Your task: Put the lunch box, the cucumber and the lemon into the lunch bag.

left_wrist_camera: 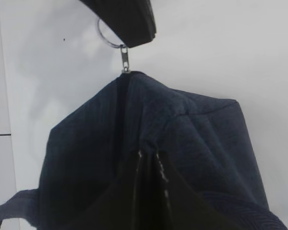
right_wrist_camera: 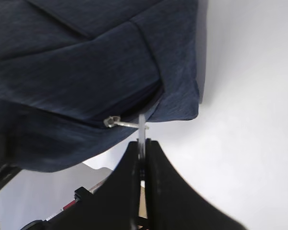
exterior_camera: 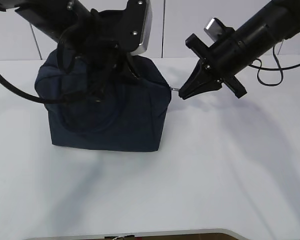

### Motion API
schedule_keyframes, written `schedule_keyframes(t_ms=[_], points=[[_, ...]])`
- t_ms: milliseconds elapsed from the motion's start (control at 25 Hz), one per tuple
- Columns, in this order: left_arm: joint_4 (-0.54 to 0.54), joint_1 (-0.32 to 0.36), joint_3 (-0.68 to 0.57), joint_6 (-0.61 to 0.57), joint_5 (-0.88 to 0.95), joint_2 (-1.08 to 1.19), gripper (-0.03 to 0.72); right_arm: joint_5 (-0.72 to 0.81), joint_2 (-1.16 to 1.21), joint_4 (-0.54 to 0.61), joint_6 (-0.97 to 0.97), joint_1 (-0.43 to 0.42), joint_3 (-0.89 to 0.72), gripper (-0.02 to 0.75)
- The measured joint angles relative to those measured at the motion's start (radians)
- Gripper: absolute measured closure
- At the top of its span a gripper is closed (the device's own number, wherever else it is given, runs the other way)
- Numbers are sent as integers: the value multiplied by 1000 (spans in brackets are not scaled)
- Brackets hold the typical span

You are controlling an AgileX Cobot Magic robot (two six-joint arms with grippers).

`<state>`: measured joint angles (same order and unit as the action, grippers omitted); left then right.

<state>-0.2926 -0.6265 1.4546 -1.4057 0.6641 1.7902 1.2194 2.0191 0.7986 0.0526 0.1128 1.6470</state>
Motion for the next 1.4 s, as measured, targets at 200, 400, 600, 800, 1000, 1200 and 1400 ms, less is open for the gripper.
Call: schedule_keyframes(t_ms=[200,400,600,800,1000,1200,1400], points=[[56,-1,0,60,-4,-11,692,0,18,4,-2,0,0,733],[79,-1,0,92,-7,-15,693,2,48,13,-2,0,0,733],[87,-1,0,104,-11,-15,693,2,72,14,12,0,0,733],[93,-1,0,109,-15,-15,693,2,103,14,22,0,2,733],[95,-1,0,110,-15,-15,693,2,122,17,39,0,2,733],[95,-1,0,112,-15,-15,693,2,125,20,54,0,2,733],[95,-1,0,113,-15,-15,694,0,128,37,78,0,2,733]])
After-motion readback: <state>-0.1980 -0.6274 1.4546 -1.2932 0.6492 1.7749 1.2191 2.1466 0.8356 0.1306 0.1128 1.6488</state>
